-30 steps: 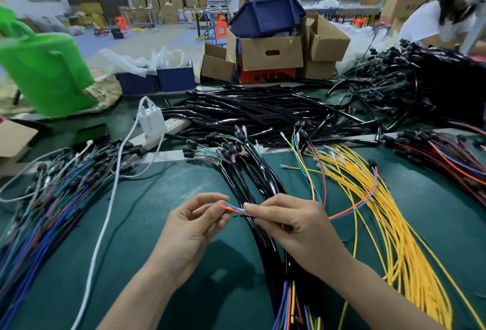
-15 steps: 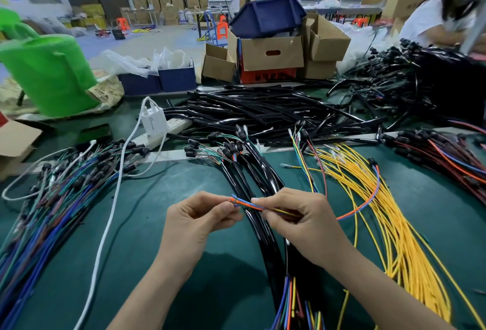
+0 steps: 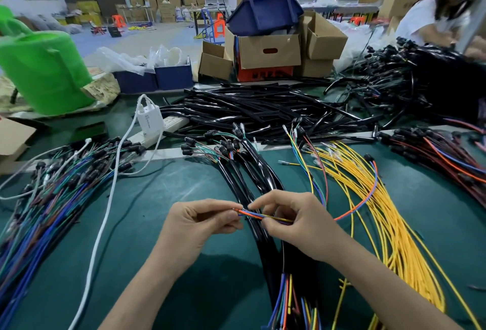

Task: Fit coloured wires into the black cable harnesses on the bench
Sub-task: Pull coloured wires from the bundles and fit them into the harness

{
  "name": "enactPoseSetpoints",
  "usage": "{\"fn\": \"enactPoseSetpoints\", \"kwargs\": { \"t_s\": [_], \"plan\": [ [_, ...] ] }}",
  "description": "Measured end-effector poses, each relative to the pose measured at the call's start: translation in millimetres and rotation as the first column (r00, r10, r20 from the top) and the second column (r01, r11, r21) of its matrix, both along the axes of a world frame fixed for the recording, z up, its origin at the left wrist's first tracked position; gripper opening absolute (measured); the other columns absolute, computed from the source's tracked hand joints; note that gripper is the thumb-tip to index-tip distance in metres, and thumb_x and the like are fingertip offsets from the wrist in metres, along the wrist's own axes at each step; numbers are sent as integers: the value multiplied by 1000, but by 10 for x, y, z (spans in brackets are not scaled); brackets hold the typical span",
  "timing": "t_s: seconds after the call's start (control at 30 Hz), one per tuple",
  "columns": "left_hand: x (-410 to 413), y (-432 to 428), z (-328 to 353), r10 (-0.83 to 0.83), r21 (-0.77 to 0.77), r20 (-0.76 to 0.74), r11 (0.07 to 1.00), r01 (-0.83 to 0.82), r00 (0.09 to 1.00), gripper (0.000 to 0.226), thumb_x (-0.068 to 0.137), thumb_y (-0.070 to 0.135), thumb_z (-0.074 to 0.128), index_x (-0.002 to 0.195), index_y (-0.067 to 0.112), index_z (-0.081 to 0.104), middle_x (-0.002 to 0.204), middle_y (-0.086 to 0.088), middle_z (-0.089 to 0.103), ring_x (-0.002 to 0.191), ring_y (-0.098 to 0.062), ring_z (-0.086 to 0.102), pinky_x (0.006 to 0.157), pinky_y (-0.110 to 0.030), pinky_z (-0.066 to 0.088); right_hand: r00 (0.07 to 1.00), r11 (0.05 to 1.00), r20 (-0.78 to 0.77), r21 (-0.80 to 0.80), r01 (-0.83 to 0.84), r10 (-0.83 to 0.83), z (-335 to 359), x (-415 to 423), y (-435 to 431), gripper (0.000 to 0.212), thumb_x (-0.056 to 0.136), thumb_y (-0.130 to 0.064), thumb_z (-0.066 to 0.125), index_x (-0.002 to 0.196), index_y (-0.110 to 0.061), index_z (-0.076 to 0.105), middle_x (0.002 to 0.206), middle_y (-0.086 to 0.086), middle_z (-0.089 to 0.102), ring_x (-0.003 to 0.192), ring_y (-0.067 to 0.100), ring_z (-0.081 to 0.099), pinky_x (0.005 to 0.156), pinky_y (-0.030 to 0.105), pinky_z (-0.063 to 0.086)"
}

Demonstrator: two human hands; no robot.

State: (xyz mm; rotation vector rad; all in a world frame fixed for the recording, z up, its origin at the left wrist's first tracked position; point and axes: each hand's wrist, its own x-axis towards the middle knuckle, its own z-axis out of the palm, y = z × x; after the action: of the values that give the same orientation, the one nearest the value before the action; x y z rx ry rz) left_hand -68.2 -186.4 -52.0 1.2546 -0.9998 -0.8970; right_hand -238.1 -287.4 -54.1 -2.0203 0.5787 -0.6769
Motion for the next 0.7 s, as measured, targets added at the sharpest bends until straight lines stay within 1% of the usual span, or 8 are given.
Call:
{"fn": "enactPoseSetpoints", "kwargs": {
  "t_s": [0.1, 0.2, 0.23, 0.33, 0.43, 0.47, 0.53, 0.7],
  "plan": [
    [-33, -2, 1, -3, 9, -22, 1000, 3, 1000, 15, 66, 14, 68, 74, 20, 79, 72, -11, 74, 67, -18, 72, 60, -17, 54, 997, 997, 40, -53, -56, 58, 56, 5, 20, 30, 78, -1, 66, 96, -24, 65, 78, -12, 61, 48, 4, 36, 51, 15, 32],
    [-32, -11, -11, 26, 20, -73, 999, -25, 997, 15, 67, 15, 67, 74, 18, 79, 73, -12, 74, 68, -18, 72, 60, -17, 54, 997, 978, 36, -201, -56, 65, 87, 6, 18, 28, 76, 1, 70, 90, -21, 63, 72, -28, 56, 49, 3, 40, 52, 8, 29],
    [-30, -13, -14, 34, 24, -86, 999, -32, 996, 14, 67, 15, 67, 74, 17, 79, 73, -13, 74, 68, -18, 72, 60, -16, 54, 998, 965, 33, -258, -42, 52, 88, 12, 19, 26, 75, 2, 71, 89, -19, 65, 72, -29, 55, 51, 2, 41, 53, 8, 29],
    [-40, -18, -26, 46, 38, -108, 998, -42, 993, 13, 67, 14, 67, 73, 15, 79, 73, -15, 73, 69, -20, 72, 60, -17, 54, 998, 937, 70, -348, 16, 9, 66, 21, 18, 14, 76, -2, 74, 85, -12, 69, 72, -20, 57, 56, 2, 46, 55, 9, 32],
    [-57, -19, -34, 46, 39, -122, 998, -42, 991, 13, 67, 13, 67, 72, 15, 78, 74, -15, 73, 69, -21, 73, 60, -17, 54, 993, 919, 119, -391, 47, -1, 36, 22, 22, 6, 77, -7, 73, 81, -9, 70, 79, -3, 65, 66, 9, 57, 59, 19, 43],
    [-58, -17, -33, 40, 36, -121, 999, -36, 992, 13, 67, 12, 67, 72, 15, 78, 75, -15, 74, 70, -21, 73, 60, -17, 54, 991, 914, 134, -403, 53, 1, 27, 22, 25, 4, 77, -8, 73, 80, -8, 70, 79, 0, 66, 68, 11, 59, 60, 21, 45],
    [-57, -14, -29, 25, 34, -118, 999, -21, 993, 13, 66, 12, 67, 73, 15, 79, 75, -14, 74, 70, -21, 73, 60, -16, 54, 988, 910, 155, -411, 56, 10, 22, 25, 32, 4, 78, -8, 72, 79, -5, 70, 80, 1, 66, 70, 12, 61, 62, 23, 47],
    [-59, -4, -38, -58, 54, -146, 996, 67, 988, 14, 65, 7, 68, 74, 10, 78, 77, -16, 74, 68, -23, 72, 62, -18, 55, 980, 931, 186, -365, 3, 70, 36, 47, 79, 9, 80, -13, 71, 78, -5, 71, 80, 2, 63, 70, 14, 61, 62, 29, 49]
  ]
}}
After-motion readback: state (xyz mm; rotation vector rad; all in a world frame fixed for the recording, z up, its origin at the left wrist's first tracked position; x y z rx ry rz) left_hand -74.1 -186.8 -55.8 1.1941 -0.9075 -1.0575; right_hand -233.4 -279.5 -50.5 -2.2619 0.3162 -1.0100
